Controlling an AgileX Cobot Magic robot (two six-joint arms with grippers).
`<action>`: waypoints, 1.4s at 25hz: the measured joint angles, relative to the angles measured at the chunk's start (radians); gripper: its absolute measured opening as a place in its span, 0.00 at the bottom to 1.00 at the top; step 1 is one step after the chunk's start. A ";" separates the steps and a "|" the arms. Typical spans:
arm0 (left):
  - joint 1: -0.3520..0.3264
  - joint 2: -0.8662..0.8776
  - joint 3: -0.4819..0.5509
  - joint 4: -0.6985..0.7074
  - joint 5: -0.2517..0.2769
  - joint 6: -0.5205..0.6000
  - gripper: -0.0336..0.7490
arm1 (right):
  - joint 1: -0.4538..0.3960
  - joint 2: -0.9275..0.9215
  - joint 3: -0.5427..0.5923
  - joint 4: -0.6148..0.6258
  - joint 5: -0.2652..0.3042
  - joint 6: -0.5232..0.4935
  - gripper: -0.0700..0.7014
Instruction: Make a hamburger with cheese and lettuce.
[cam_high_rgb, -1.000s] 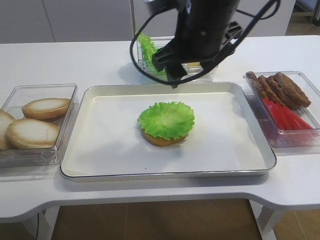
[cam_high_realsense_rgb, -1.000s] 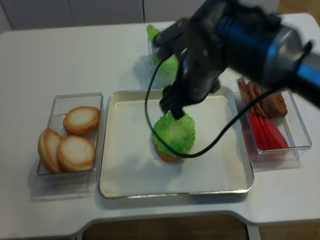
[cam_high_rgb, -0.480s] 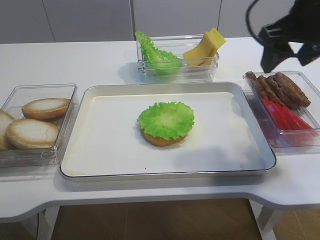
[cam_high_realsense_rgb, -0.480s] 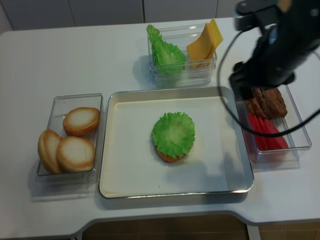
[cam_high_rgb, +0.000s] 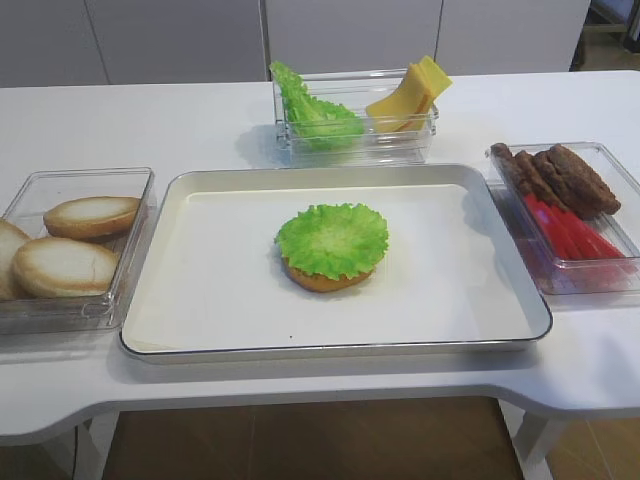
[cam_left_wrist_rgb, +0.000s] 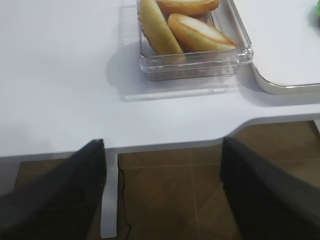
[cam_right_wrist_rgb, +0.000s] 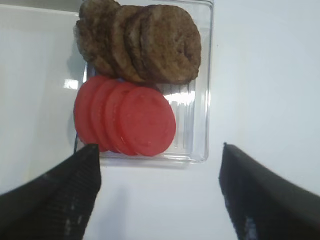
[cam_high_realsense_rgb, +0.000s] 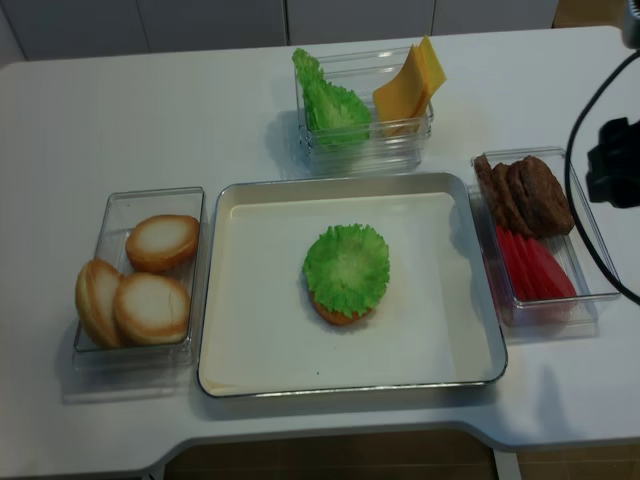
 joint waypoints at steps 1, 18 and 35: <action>0.000 0.000 0.000 0.000 0.000 0.000 0.72 | 0.000 -0.014 0.002 -0.003 0.010 0.000 0.81; 0.000 0.000 0.000 0.000 0.000 0.000 0.72 | 0.000 -0.563 0.228 0.000 0.153 0.061 0.81; 0.000 0.000 0.000 0.000 0.000 0.000 0.72 | 0.000 -1.155 0.483 -0.028 0.205 -0.004 0.80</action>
